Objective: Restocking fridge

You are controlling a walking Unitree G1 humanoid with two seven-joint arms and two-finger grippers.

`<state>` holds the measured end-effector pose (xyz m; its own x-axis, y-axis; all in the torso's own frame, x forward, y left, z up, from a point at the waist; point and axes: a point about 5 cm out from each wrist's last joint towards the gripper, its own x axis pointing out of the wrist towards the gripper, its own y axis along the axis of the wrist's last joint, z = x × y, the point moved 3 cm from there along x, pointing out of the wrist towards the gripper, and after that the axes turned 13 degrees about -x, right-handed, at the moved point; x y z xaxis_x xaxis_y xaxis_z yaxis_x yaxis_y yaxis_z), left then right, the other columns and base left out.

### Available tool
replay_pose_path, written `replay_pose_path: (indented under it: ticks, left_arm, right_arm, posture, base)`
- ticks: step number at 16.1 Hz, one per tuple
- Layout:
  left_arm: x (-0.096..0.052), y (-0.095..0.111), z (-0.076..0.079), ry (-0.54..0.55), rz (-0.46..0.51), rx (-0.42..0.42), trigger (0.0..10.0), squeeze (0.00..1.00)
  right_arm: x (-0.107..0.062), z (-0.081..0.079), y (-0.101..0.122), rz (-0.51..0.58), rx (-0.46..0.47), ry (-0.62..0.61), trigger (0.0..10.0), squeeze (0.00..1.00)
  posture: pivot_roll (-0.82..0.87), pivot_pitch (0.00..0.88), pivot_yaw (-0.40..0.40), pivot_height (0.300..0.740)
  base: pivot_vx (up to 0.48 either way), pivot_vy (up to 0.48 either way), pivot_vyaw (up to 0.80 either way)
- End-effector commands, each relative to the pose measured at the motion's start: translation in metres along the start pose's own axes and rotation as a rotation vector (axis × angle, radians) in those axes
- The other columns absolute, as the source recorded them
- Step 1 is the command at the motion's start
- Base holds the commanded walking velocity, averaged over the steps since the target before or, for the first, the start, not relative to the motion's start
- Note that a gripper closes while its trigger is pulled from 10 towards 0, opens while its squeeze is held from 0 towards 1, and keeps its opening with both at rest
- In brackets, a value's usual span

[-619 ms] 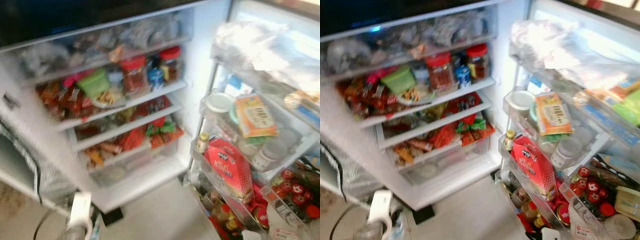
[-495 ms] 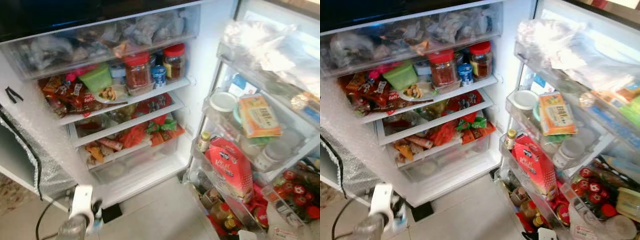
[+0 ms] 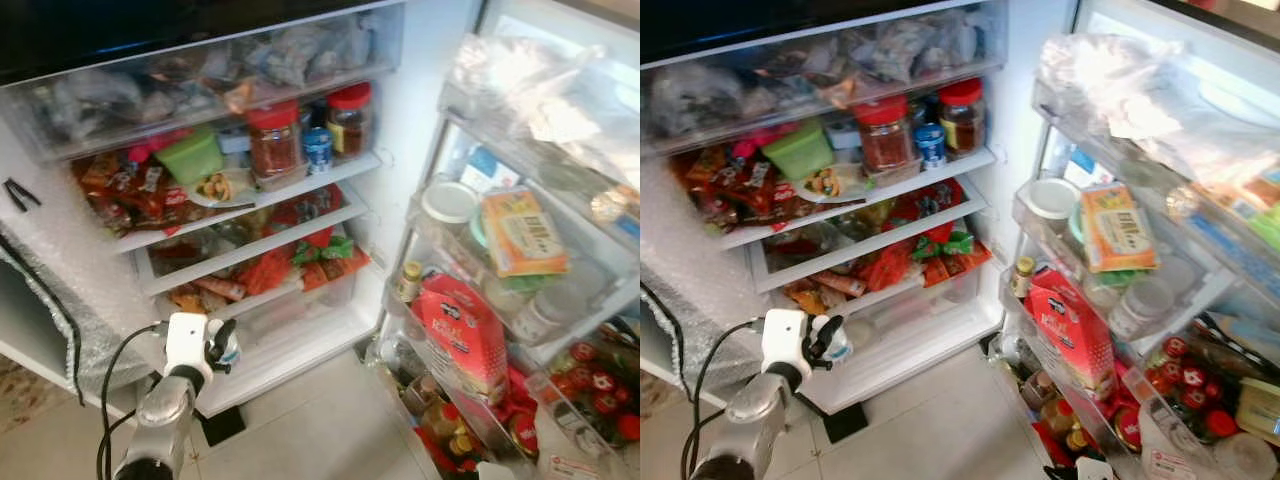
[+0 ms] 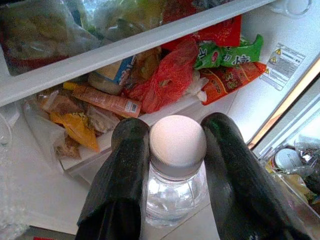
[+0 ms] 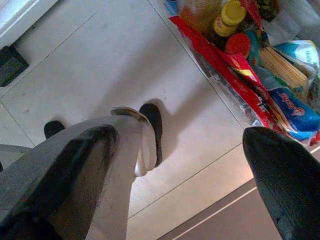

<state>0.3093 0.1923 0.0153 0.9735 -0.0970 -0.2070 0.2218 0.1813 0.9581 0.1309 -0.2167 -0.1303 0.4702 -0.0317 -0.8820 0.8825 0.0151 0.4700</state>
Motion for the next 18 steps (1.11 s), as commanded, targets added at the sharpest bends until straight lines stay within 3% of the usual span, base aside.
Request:
replay_pose_path:
  ticks: [1,5,8,14,18]
  left_arm:
    - [-0.003,0.001,0.002,-0.003,0.026,0.001,10.0,0.0]
    - [0.002,0.006,-0.002,0.04,0.034,-0.008,10.0,0.0]
    - [0.006,0.01,-0.001,0.026,0.028,0.003,10.0,0.0]
    - [0.006,0.011,-0.003,0.027,0.021,0.017,10.0,0.0]
    - [0.007,0.011,-0.004,0.027,0.011,0.019,10.0,0.0]
  right_arm:
    - [-0.001,0.001,-0.006,-0.023,-0.009,0.002,10.0,0.0]
    - [-0.001,0.003,-0.005,-0.018,-0.062,0.0,10.0,0.0]
    - [-0.002,0.006,-0.007,-0.02,-0.022,-0.007,10.0,0.0]
    - [-0.002,0.005,-0.007,-0.028,-0.06,0.003,10.0,0.0]
    - [-0.002,0.004,-0.007,-0.029,-0.07,0.009,10.0,0.0]
  posture:
    - [-0.06,0.087,0.01,0.74]
    - [-0.06,0.086,0.009,0.74]
    - [-0.06,0.088,0.012,0.74]
    - [-0.07,0.081,0.016,0.74]
    - [-0.07,0.084,0.014,0.74]
  base:
    - [0.0,0.0,0.0]
    - [0.0,0.0,0.2]
    - [0.289,0.0,0.53]
    - [0.32,0.0,0.0]
    - [0.322,0.0,0.6]
